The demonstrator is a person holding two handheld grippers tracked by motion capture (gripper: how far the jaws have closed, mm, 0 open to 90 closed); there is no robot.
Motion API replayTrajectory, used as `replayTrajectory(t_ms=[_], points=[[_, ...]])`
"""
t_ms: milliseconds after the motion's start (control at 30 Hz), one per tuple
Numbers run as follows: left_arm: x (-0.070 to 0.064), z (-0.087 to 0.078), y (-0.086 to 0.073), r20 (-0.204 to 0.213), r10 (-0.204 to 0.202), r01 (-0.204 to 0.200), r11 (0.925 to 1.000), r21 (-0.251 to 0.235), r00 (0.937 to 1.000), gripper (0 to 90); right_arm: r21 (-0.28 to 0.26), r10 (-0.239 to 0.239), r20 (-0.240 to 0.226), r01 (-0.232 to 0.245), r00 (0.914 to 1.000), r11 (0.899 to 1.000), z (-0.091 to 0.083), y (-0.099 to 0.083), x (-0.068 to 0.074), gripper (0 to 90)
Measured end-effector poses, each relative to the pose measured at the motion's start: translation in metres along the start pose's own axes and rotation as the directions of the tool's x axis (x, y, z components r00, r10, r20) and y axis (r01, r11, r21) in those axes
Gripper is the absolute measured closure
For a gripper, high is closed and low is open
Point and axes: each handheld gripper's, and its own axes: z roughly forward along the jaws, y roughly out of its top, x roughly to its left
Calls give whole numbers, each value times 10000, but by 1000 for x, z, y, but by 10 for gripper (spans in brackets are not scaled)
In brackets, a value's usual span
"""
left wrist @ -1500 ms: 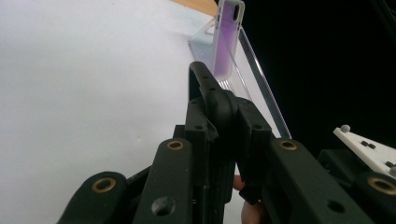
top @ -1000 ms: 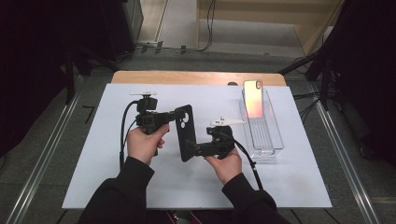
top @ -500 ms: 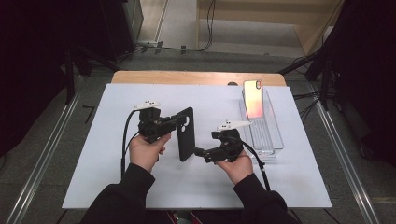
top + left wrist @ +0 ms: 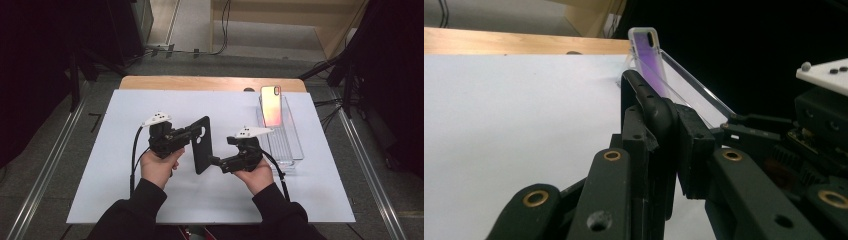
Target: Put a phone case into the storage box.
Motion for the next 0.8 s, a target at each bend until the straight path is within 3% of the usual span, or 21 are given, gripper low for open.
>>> replayTrajectory(t_ms=[200,333,500,800], points=[[-7,2,-2,166,-105,105,9999,-13,9998,779,-208,-94,77,95,9999,9997,-3,7,2,0],[-14,3,-2,294,-86,86,10000,-23,9995,779,-115,113,-21,-113,9999,9999,-1,11,4,0],[-21,5,-4,404,-75,73,10000,33,9992,779,-137,188,390,-182,9991,9997,1,16,6,0],[-31,6,-7,541,-111,109,9999,42,9985,779,-110,169,463,-164,9988,9998,6,20,12,0]])
